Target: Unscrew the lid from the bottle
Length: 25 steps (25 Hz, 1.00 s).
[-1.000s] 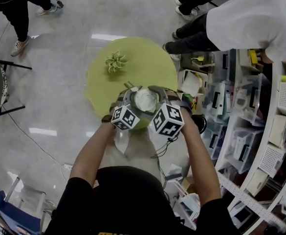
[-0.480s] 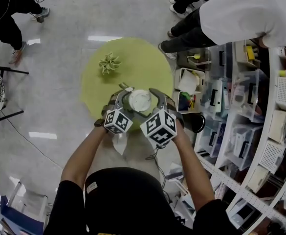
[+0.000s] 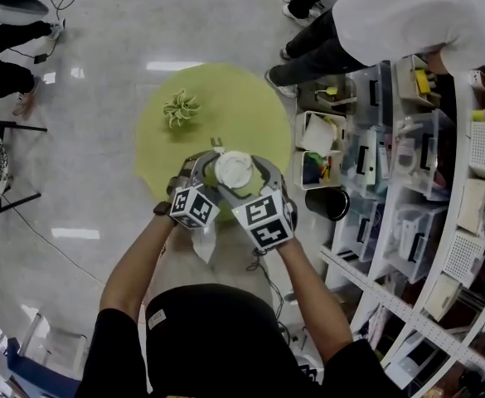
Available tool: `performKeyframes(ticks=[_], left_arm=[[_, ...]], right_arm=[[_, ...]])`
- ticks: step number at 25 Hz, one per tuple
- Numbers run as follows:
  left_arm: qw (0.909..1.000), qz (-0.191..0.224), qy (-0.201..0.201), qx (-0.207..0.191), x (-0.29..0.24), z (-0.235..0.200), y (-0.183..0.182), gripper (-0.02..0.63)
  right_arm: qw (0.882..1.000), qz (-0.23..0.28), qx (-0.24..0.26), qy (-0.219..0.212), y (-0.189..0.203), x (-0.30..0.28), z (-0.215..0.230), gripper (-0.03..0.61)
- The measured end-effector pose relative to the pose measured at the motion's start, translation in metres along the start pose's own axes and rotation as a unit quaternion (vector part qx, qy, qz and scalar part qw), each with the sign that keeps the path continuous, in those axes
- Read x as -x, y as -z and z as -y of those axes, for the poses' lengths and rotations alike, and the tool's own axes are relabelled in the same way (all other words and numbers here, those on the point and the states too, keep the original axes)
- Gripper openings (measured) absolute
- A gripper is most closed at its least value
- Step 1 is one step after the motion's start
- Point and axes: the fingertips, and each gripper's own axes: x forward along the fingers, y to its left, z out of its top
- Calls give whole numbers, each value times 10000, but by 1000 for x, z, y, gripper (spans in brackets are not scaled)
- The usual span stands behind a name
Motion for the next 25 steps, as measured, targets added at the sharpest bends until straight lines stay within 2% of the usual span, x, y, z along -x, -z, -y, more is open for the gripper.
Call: performKeyframes(ticks=[10,14,17,20,22,25], left_arm=[[9997,66,214,-62,-1,2,4,405],[9997,69,239,-74,-1,3,3,405],[9996,77,247,-71,-2,5,4,405],[9996,82,246,-65,-1,5,5,404],[9997,82,240,-54,-1,4,6,403],[9997,78,226,-30,0,5,6,403]], right_arm=[[9943,11,949,-480,0,0,-5,390],[9834,149,1531,-966,2,1,-8,390],[9701,375,1948,-1401,4,3,-10,390],[9573,360,2345,-1651,4,3,-11,390],[9540,333,2444,-1705,4,2,-12,390],[9556,395,2394,-1672,3,3,-13,388]])
